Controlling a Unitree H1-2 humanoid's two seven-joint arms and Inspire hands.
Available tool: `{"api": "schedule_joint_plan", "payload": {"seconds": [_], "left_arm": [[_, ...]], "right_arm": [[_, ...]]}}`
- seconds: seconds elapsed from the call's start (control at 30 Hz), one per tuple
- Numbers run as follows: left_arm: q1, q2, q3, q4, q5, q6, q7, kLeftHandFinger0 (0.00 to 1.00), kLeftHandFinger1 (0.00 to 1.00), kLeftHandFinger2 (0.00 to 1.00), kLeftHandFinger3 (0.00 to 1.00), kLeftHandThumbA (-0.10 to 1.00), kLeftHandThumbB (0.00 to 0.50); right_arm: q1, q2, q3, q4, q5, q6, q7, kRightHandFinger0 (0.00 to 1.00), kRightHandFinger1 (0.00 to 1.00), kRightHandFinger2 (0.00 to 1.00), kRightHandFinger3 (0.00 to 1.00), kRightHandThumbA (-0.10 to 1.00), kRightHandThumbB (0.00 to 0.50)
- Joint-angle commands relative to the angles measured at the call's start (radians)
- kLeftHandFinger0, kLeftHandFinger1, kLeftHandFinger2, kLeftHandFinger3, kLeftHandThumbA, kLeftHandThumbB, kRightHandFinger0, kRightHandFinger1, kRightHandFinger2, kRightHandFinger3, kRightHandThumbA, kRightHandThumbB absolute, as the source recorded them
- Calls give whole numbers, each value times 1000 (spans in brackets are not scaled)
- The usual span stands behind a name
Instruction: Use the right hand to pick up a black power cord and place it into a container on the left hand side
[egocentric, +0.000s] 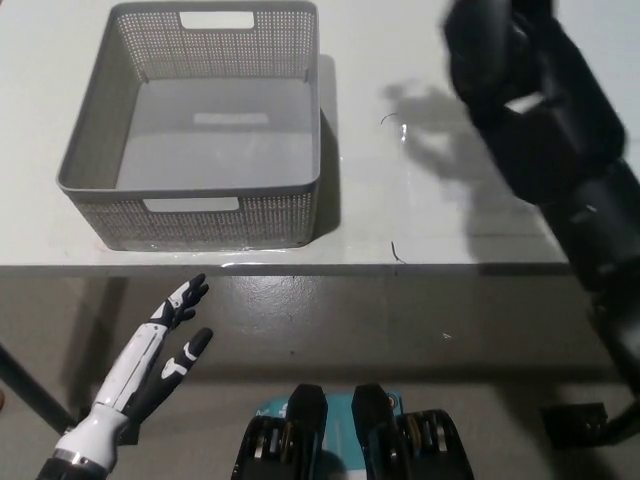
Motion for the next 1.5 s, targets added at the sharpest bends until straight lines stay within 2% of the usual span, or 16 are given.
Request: {"api": "schedule_joint_plan", "payload": {"seconds": [0.0, 0.2, 0.33, 0.43, 0.6, 0.63, 0.7, 0.77, 0.87, 0.9, 0.93, 1.0, 1.07, 1.23, 1.33, 1.47], "left_arm": [[-5, 25, -1, -29, 4, -16, -19, 1000, 1000, 1000, 1000, 961, 122], [2, 29, -7, -41, 24, -16, -22, 1000, 1000, 1000, 1000, 925, 112], [-3, 30, -12, -51, 25, -4, -29, 1000, 1000, 1000, 1000, 917, 118], [-8, 32, -17, -59, 38, 8, -32, 1000, 1000, 1000, 1000, 923, 117], [-20, 29, -14, -55, 6, 9, -43, 1000, 1000, 1000, 1000, 873, 118], [-21, 30, -11, -60, -4, 14, -48, 1000, 1000, 1000, 1000, 858, 109], [-22, 31, -10, -63, -8, 11, -52, 1000, 1000, 1000, 1000, 844, 109], [-21, 34, -9, -64, -9, 12, -54, 1000, 1000, 1000, 1000, 855, 125], [-23, 33, -10, -69, 0, 24, -56, 1000, 1000, 1000, 1000, 885, 149], [-26, 32, -11, -67, 6, 27, -56, 1000, 1000, 1000, 1000, 894, 164], [-33, 32, -13, -64, 8, 28, -57, 1000, 1000, 1000, 1000, 895, 164], [-38, 37, -19, -58, 22, 11, -58, 1000, 1000, 1000, 1000, 901, 147], [-49, 42, -23, -51, 31, 2, -61, 1000, 1000, 1000, 1000, 898, 144], [-61, 45, -29, -56, 49, 14, -63, 1000, 1000, 1000, 1000, 918, 159], [-77, 44, -32, -46, 52, -3, -62, 1000, 1000, 1000, 1000, 894, 141], [-89, 45, -36, -37, 46, -9, -70, 1000, 1000, 1000, 1000, 872, 144]], "right_arm": [[-139, 82, 24, 1, -48, 6, 14, 0, 137, 664, 671, -100, 262], [-173, 175, 49, 107, -52, -23, -6, 0, 118, 648, 671, -100, 249], [-187, 216, 54, 150, -42, -23, 10, 0, 4, 525, 424, -100, 256], [-201, 251, 63, 225, -48, -27, -9, 0, 0, 510, 399, -100, 258], [-208, 278, 51, 333, -23, -53, -14, 0, 34, 585, 506, -100, 251], [-211, 282, 51, 399, -20, -87, -39, 0, 61, 627, 595, -100, 219], [-214, 285, 55, 466, -24, -118, -71, 0, 106, 672, 667, -100, 217], [-213, 290, 56, 531, -21, -120, -71, 0, 123, 690, 682, -100, 190], [-203, 292, 50, 597, -11, -130, -74, 0, 273, 838, 838, -100, 178], [-195, 292, 52, 629, -9, -149, -83, 1, 318, 874, 890, -100, 204], [-192, 290, 53, 646, -8, -157, -87, 0, 321, 866, 883, -100, 207], [-182, 292, 50, 678, 2, -159, -67, 2, 317, 718, 679, -100, 210], [-164, 293, 49, 711, 11, -181, -58, 0, 189, 646, 547, -100, 201], [-126, 302, 64, 772, 9, -196, -39, 0, 222, 790, 690, -100, 215], [-97, 304, 66, 794, 13, -190, -21, 16, 328, 866, 786, -100, 186], [-71, 304, 69, 808, 16, -190, -10, 0, 361, 874, 844, -100, 142]]}}
